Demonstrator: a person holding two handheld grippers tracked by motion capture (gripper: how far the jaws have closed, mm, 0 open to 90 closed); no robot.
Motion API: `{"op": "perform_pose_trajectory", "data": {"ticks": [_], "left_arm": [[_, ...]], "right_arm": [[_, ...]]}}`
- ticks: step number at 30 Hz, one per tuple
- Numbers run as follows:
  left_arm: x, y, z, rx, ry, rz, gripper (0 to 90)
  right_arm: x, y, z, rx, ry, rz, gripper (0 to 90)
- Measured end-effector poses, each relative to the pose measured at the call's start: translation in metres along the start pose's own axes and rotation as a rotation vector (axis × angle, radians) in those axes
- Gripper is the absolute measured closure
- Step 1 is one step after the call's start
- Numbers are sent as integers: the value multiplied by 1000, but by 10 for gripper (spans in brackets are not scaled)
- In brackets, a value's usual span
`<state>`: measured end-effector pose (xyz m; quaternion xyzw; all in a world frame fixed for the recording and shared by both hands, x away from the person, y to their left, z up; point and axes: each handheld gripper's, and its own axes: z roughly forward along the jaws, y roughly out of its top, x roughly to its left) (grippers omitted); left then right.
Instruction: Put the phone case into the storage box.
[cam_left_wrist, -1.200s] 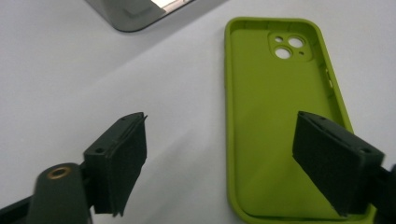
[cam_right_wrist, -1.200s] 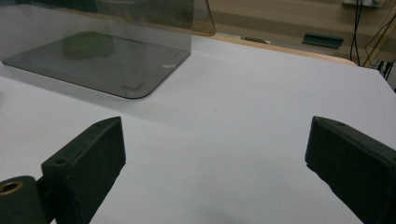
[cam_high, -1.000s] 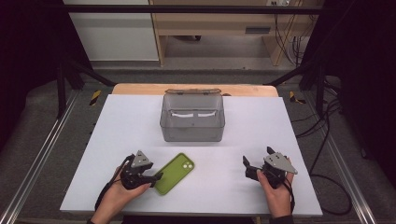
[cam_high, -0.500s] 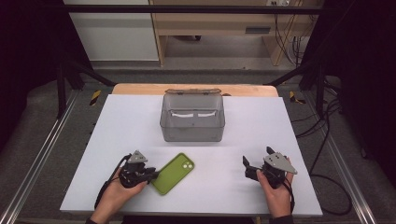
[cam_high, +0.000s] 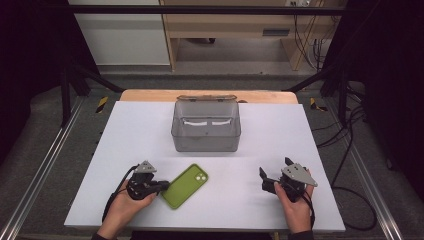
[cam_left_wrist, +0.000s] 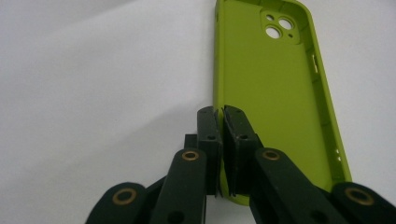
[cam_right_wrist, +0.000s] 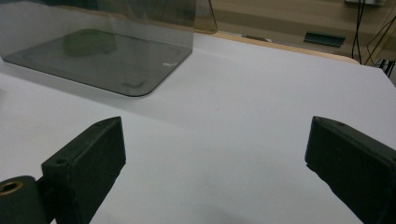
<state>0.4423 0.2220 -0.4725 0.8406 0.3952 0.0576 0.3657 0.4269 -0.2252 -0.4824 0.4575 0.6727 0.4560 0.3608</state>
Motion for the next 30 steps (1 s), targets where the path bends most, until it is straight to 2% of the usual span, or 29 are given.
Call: {"op": "perform_pose_trajectory", "data": {"ticks": [7,16,21,22,23,24,25,26,30], "left_arm": [[-1,-1,0,-9,12,18,876],[-2,0,-2,-35,-17,18,880],[2,-1,-6,-115,-45,-10,880],[2,-1,-6,-115,-45,-10,880],[4,-1,-9,-162,-48,-19,880],[4,0,-10,-184,-49,-25,880],[4,0,-10,-184,-49,-25,880],[4,0,-12,-219,-53,-40,880],[4,-1,-13,-248,-42,-43,880]], "right_arm": [[0,0,0,-1,1,1,54],[-1,0,-1,-6,0,3,54],[-1,0,-1,-7,1,4,54],[-1,0,-1,-7,1,4,54],[0,1,-1,-9,3,8,54],[0,1,-1,-10,6,11,54],[0,1,-1,-10,6,11,54],[1,1,-2,-11,14,19,52],[4,2,-2,-13,33,34,48]]}}
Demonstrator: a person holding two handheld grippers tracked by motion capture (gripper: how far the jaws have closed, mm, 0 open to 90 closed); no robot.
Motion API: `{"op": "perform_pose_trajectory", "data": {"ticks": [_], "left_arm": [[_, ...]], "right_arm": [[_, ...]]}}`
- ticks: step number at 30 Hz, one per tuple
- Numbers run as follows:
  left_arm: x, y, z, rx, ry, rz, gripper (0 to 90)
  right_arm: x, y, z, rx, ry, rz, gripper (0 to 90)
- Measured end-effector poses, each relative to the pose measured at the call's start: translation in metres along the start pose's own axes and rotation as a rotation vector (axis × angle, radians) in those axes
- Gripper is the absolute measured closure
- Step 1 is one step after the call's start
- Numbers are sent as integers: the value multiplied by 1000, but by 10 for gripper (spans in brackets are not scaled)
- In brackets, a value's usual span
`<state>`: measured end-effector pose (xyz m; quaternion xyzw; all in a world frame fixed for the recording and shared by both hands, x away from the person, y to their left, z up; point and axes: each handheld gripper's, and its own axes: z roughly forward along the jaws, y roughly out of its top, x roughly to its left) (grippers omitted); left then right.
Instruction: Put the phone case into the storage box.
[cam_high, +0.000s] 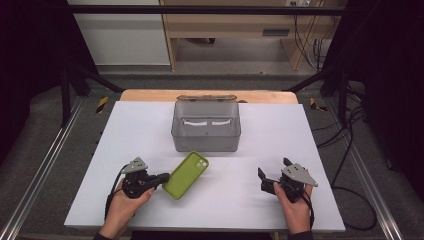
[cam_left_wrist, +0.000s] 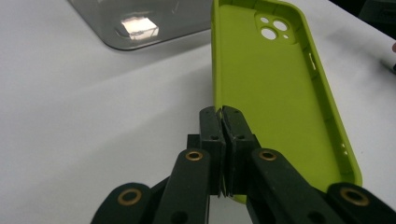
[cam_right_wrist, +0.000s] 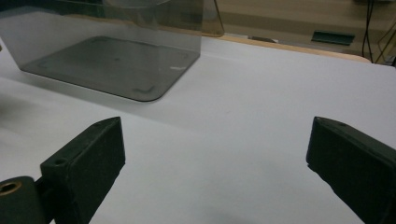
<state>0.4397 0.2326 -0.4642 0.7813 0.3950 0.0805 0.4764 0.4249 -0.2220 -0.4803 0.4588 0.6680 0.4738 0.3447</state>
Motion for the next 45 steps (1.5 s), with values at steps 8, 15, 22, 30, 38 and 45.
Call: {"op": "perform_pose_trajectory", "data": {"ticks": [8,15,22,30,38,45], "left_arm": [[-1,0,-2,-48,-3,-1,880],[-4,0,0,-52,-2,13,880],[-7,0,2,-51,-1,22,880],[-5,-1,1,-58,4,17,880],[-3,-1,-1,-59,8,13,880],[-3,0,-2,-65,14,14,880]], "right_arm": [[11,4,1,-14,66,44,40],[29,10,3,-21,126,68,37],[51,16,6,-20,200,104,39],[82,24,11,11,300,115,40],[113,28,20,63,386,107,44],[131,30,25,83,439,98,47]]}}
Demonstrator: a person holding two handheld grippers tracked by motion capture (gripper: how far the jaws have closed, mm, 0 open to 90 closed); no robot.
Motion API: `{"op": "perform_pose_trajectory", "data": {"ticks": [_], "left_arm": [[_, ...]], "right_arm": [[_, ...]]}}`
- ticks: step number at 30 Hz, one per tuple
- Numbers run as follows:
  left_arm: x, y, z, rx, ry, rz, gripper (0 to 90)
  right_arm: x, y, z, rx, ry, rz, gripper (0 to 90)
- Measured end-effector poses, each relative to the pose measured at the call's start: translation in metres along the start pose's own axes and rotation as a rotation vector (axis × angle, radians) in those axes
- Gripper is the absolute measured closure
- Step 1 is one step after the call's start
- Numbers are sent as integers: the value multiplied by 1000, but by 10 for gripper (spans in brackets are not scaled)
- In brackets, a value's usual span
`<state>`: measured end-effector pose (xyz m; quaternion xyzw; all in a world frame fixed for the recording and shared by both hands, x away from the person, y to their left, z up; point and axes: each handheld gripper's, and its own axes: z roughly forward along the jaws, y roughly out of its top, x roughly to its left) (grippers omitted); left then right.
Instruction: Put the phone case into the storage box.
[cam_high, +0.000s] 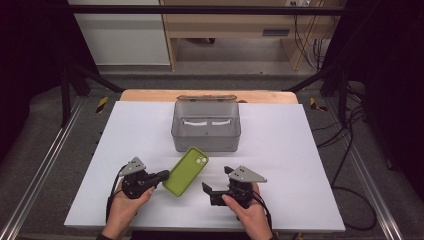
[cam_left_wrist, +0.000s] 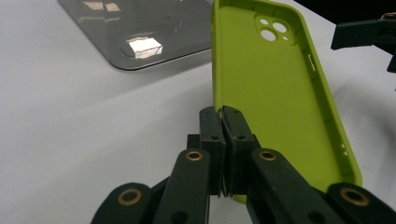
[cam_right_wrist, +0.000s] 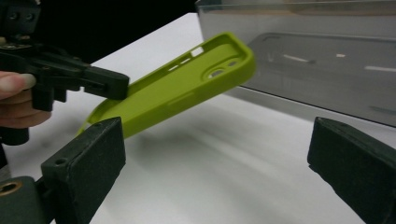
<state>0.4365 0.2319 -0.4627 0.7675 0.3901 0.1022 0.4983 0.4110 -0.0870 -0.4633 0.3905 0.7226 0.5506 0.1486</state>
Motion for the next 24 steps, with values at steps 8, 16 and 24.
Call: {"op": "perform_pose_trajectory", "data": {"ticks": [8,16,24], "left_arm": [[1,0,0,-2,3,-1,880],[0,0,0,-4,6,5,880],[-1,0,0,-10,8,7,880]], "right_arm": [[13,0,14,31,48,-2,55],[15,-1,18,36,62,19,55],[17,-2,22,43,87,45,65]]}}
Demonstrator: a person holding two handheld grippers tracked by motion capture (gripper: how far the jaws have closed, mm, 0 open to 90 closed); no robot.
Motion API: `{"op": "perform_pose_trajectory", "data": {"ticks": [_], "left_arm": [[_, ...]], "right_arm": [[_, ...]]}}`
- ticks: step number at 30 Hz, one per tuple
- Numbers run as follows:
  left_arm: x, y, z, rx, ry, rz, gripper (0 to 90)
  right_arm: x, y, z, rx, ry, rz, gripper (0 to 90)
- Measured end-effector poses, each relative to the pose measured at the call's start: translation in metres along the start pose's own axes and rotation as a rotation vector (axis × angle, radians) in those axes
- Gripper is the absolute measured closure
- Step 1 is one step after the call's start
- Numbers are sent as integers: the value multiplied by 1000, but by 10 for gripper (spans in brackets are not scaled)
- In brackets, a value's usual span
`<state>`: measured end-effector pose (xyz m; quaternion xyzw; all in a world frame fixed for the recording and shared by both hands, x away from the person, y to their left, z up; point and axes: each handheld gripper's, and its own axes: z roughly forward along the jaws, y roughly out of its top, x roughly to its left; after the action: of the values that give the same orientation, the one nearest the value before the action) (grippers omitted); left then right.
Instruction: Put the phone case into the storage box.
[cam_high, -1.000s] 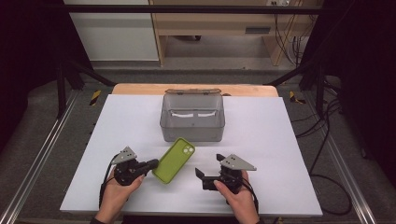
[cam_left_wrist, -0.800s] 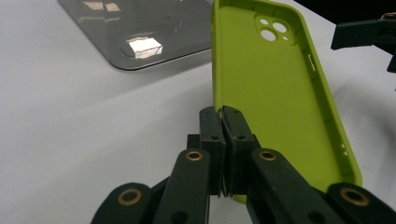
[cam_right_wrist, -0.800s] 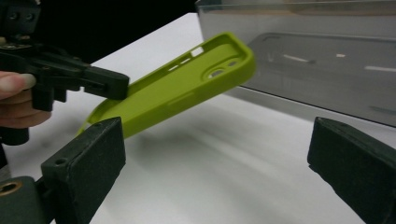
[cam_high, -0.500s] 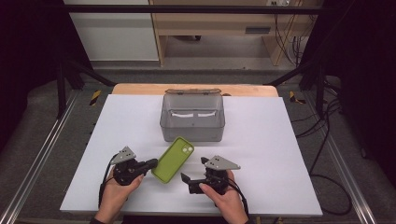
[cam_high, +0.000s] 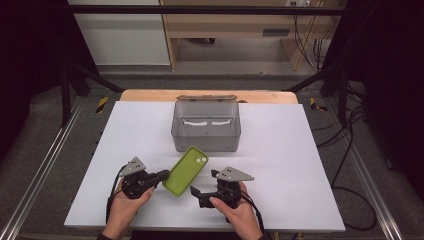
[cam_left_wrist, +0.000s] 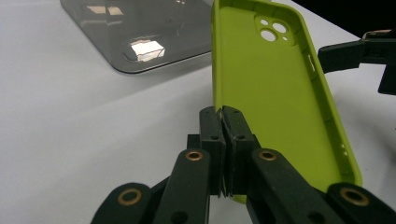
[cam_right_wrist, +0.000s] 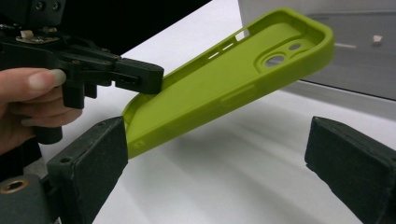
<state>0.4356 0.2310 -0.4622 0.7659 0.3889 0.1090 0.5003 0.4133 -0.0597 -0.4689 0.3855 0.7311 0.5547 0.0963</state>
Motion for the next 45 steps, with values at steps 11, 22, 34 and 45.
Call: {"op": "perform_pose_trajectory", "data": {"ticks": [11,22,34,45], "left_arm": [[-3,1,0,-9,-6,8,880],[-5,1,0,-21,-4,11,880],[-7,1,2,-30,0,4,880],[-7,1,1,-41,10,-1,880]], "right_arm": [[3,1,8,1,42,57,135],[4,-1,16,2,51,92,217],[3,-1,17,-12,46,115,262],[2,-2,18,-63,48,168,376]]}}
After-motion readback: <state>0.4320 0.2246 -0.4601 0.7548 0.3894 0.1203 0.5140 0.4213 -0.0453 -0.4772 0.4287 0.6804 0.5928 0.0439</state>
